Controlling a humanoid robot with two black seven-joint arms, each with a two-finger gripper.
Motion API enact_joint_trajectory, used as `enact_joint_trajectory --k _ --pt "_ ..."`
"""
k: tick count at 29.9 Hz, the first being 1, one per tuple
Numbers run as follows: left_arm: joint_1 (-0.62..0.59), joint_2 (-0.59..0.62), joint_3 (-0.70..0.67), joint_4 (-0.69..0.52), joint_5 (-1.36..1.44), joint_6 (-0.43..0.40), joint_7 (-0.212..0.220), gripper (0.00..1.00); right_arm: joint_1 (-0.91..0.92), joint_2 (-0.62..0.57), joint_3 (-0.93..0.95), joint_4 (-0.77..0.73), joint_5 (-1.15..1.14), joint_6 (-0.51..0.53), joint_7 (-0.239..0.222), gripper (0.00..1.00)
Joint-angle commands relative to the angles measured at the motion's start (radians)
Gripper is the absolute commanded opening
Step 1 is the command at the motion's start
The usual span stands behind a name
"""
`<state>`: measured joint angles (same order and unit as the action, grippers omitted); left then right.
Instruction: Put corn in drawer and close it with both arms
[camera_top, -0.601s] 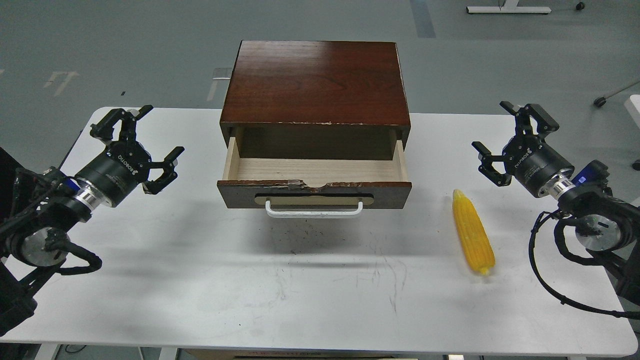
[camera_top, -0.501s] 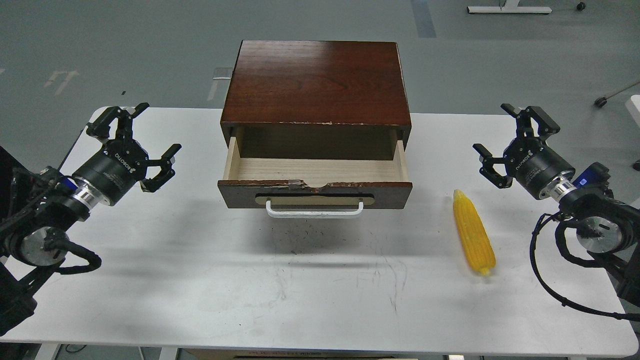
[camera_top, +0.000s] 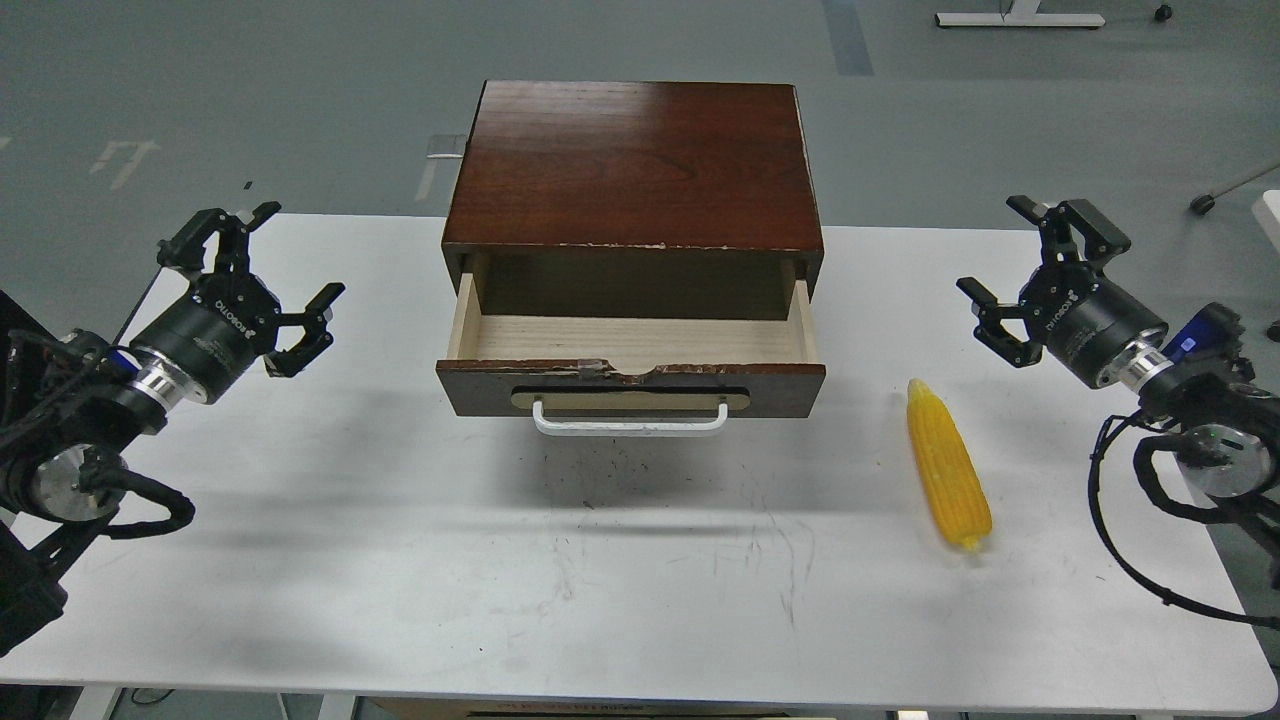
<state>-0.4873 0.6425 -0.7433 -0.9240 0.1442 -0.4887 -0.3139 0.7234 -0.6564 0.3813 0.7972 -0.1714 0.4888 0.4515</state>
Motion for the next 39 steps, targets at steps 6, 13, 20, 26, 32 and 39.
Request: enact_joint_trajectory --k 6,13,20,26,32,39 --pt "-0.013 0.002 0.001 -0.006 0.0 0.0 -0.024 1.0 0.062 -0.233 -0.001 0.183 -0.558 0.0 0.037 1.0" --pt "-0.011 0.008 0.001 -0.013 0.002 0.0 -0.03 1.0 0.051 -0.282 -0.007 0.277 -1.042 0.0 0.037 1.0" --pt "-0.011 0.002 -0.001 -0.016 0.002 0.0 -0.036 1.0 0.091 -0.267 -0.209 0.263 -1.221 -0.073 0.037 1.0" --pt "-0.011 0.0 -0.001 -0.018 0.002 0.0 -0.044 1.0 0.114 -0.223 -0.291 0.209 -1.225 -0.09 0.037 1.0" --pt "-0.01 0.002 -0.001 -0.019 0.002 0.0 -0.047 1.0 0.116 -0.154 -0.295 0.185 -1.223 -0.09 0.037 1.0" --pt "-0.01 0.003 0.001 -0.019 0.002 0.0 -0.047 1.0 0.16 -0.106 -0.395 0.152 -1.223 -0.09 0.037 0.98"
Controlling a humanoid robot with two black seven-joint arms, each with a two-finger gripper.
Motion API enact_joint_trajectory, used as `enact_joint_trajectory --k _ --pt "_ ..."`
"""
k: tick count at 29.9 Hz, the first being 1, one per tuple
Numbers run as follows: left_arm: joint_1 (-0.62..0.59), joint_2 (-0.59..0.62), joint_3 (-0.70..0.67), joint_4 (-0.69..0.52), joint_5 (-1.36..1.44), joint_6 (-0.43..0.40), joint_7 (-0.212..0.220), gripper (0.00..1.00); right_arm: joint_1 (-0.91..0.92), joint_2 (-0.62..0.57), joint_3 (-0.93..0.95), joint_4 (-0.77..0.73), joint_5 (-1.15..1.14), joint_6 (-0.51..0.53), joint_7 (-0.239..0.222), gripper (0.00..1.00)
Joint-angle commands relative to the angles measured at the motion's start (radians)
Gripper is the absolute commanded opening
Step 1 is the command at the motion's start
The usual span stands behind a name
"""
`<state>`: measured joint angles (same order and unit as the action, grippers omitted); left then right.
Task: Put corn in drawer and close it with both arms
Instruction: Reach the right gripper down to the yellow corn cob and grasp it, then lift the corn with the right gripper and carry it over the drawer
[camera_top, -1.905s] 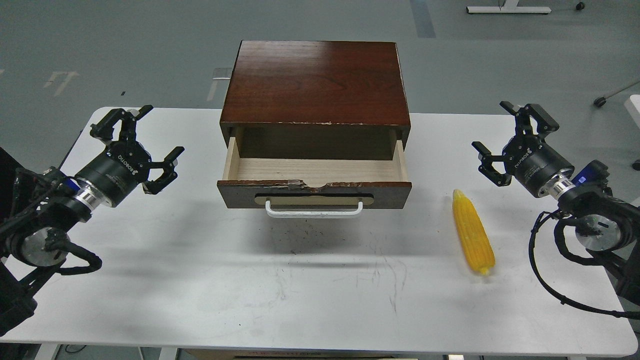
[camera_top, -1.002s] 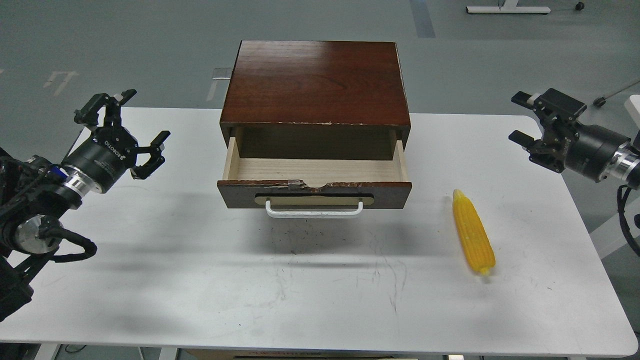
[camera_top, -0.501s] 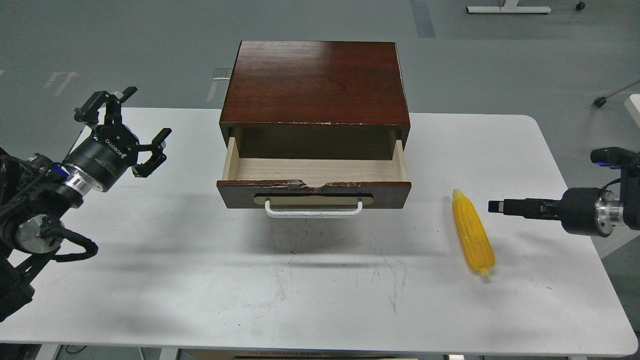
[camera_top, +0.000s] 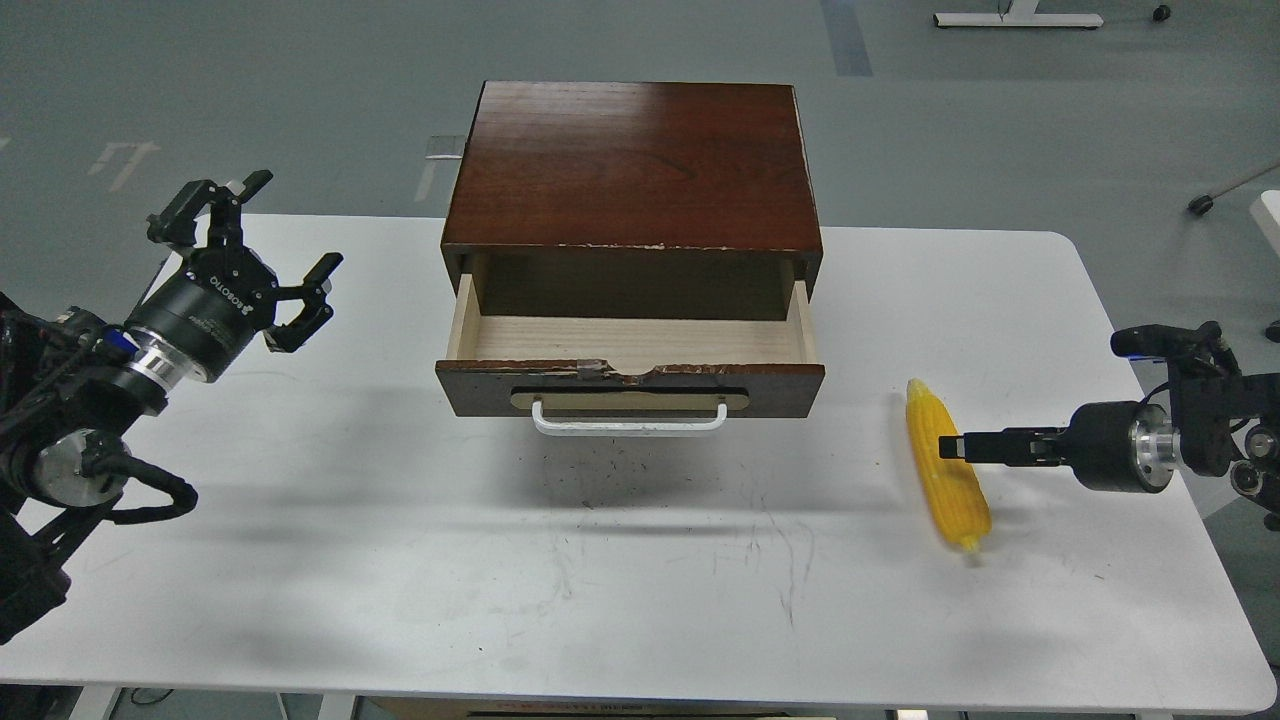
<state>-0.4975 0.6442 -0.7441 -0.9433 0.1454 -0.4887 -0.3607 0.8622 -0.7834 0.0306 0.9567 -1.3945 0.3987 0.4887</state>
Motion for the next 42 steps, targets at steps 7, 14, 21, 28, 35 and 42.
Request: enact_joint_trajectory --k 7,14,21,28,35,42 --pt "0.002 0.0 0.0 0.0 -0.001 0.0 -0.001 1.0 0.032 0.023 -0.078 -0.007 0.0 0.002 0.0 0.71" --pt "0.002 0.0 0.0 0.0 0.0 0.0 -0.003 1.0 0.031 0.018 -0.081 -0.003 0.0 0.003 0.0 0.36" --pt "0.002 0.0 0.0 0.0 0.0 0.0 -0.001 1.0 0.04 0.0 -0.078 0.007 0.003 0.003 0.0 0.15" --pt "0.001 0.0 0.002 0.0 0.0 0.0 -0.001 1.0 0.145 -0.115 -0.051 0.092 0.015 -0.003 0.0 0.15" --pt "0.0 -0.001 0.0 0.0 0.0 0.0 -0.001 1.0 0.351 -0.203 -0.04 0.175 0.015 -0.003 0.0 0.17" --pt "-0.003 0.006 0.0 0.0 0.0 0.0 -0.001 1.0 0.579 -0.114 -0.103 0.206 -0.001 0.005 0.0 0.17"
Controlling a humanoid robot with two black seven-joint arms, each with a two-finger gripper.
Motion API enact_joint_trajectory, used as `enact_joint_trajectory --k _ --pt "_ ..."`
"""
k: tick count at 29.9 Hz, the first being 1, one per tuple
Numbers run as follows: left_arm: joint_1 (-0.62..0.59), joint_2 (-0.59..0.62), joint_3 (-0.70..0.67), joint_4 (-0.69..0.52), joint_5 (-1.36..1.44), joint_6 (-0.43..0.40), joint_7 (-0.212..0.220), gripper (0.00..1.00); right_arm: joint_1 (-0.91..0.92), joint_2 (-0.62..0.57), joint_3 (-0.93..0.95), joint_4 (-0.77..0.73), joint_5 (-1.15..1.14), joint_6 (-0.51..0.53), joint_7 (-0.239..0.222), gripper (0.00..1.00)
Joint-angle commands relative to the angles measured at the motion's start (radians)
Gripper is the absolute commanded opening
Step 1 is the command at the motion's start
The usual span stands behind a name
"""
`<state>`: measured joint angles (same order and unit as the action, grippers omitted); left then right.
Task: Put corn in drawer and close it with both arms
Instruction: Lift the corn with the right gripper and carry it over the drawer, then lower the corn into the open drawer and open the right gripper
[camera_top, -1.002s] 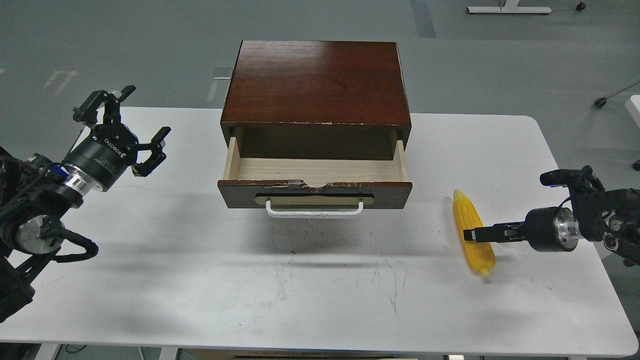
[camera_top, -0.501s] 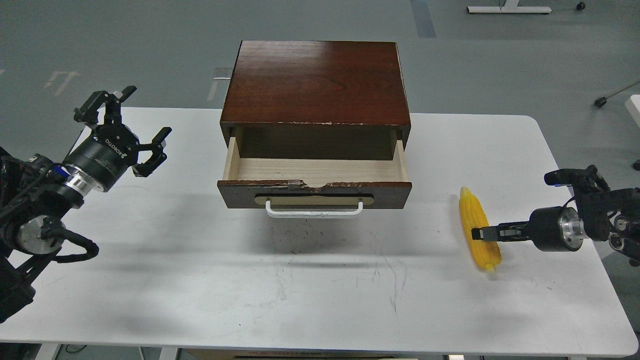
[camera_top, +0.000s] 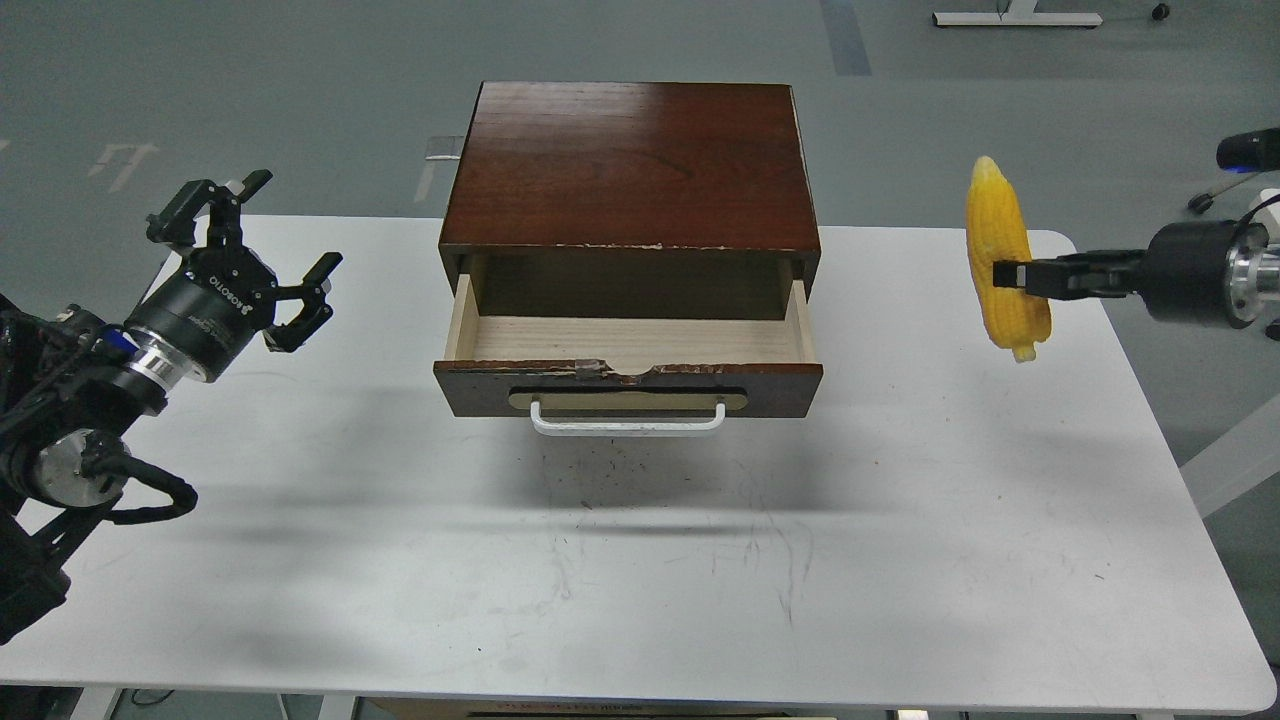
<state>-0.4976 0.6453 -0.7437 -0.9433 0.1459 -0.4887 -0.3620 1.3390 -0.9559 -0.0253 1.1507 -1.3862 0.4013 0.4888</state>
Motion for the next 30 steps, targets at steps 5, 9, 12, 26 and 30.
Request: enact_joint_trajectory --k 5,9,12,26,30 --pt "-0.007 0.007 -0.002 -0.002 0.0 0.0 0.0 1.0 0.328 0.225 -0.266 0.011 -0.01 -0.007 0.0 0.17" --pt "-0.009 0.008 -0.002 -0.002 0.0 0.0 0.0 1.0 0.44 0.348 -0.341 0.014 -0.013 -0.025 0.0 0.17" --pt "-0.009 0.01 -0.002 -0.002 0.0 0.0 0.0 1.0 0.497 0.443 -0.372 0.017 -0.103 -0.041 0.0 0.17" --pt "-0.009 0.034 0.0 -0.023 0.0 0.0 0.0 1.0 0.557 0.652 -0.556 0.017 -0.31 -0.358 0.0 0.17" --pt "-0.007 0.045 0.0 -0.025 0.0 0.0 0.0 1.0 0.546 0.68 -0.623 0.007 -0.329 -0.421 0.0 0.17"
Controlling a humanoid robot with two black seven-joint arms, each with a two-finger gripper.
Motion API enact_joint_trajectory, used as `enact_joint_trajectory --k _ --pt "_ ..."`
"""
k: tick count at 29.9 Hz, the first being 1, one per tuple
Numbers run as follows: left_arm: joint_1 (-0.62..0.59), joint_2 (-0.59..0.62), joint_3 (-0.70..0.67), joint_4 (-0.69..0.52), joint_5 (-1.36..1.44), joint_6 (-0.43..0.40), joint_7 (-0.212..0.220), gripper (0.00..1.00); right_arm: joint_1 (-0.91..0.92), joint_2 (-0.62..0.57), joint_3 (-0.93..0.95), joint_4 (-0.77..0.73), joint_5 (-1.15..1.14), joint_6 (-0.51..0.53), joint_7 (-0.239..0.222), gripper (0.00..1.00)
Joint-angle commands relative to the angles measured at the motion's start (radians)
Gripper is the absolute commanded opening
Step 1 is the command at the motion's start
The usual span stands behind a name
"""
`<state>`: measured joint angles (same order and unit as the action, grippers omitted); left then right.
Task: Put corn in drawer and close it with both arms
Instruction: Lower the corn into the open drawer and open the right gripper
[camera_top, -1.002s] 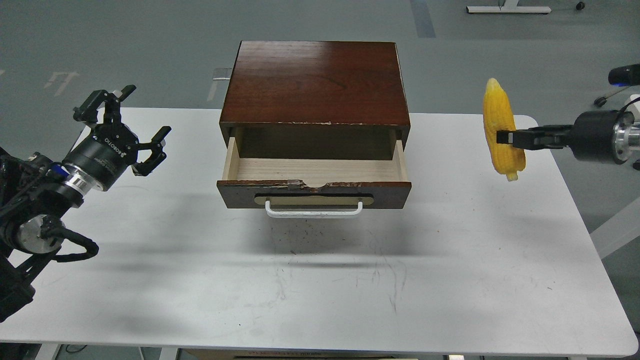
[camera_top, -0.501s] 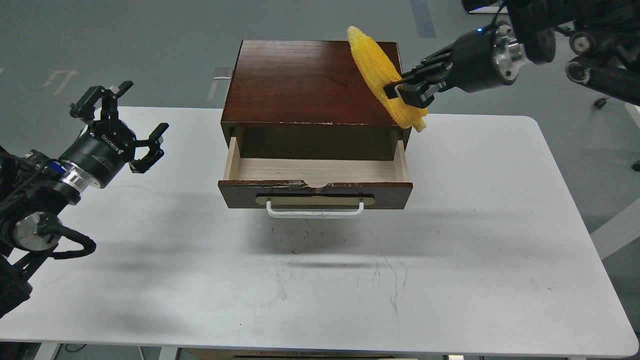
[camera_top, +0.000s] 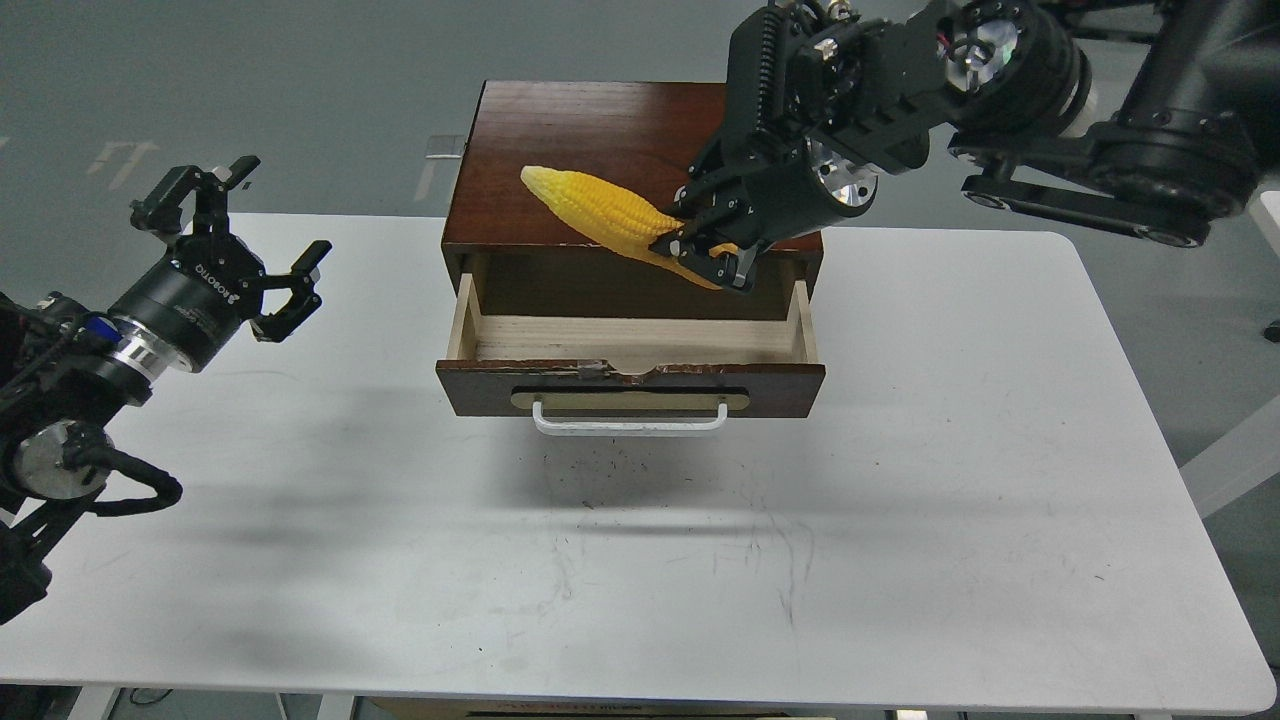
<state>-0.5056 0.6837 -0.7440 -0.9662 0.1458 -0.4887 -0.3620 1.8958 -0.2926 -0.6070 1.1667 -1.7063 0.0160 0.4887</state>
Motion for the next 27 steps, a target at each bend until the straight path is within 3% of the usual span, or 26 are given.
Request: enact_joint_trajectory --k 1,4,11,23,25,27 --pt "0.001 0.008 0.0 -0.002 0.0 0.0 0.0 1.0 -0.012 0.018 -0.045 -0.01 -0.009 -0.039 0.0 0.17" --pt "0.001 0.01 0.0 -0.002 0.0 0.0 0.0 1.0 -0.023 0.018 -0.046 -0.01 -0.009 -0.04 0.0 0.19" --pt "0.001 0.016 0.0 -0.005 0.0 0.0 0.0 1.0 -0.05 0.027 -0.048 -0.01 -0.009 -0.039 0.0 0.35" --pt "0.002 0.019 0.002 -0.008 0.0 0.0 0.0 1.0 -0.052 0.027 -0.046 -0.009 -0.001 -0.04 0.0 0.79" --pt "0.002 0.019 0.002 -0.008 0.0 0.0 0.0 1.0 -0.047 0.024 -0.045 -0.006 0.007 -0.04 0.0 0.81" --pt "0.002 0.019 0.0 -0.008 0.0 0.0 0.0 1.0 -0.04 0.016 -0.034 -0.001 0.017 -0.04 0.0 0.94"
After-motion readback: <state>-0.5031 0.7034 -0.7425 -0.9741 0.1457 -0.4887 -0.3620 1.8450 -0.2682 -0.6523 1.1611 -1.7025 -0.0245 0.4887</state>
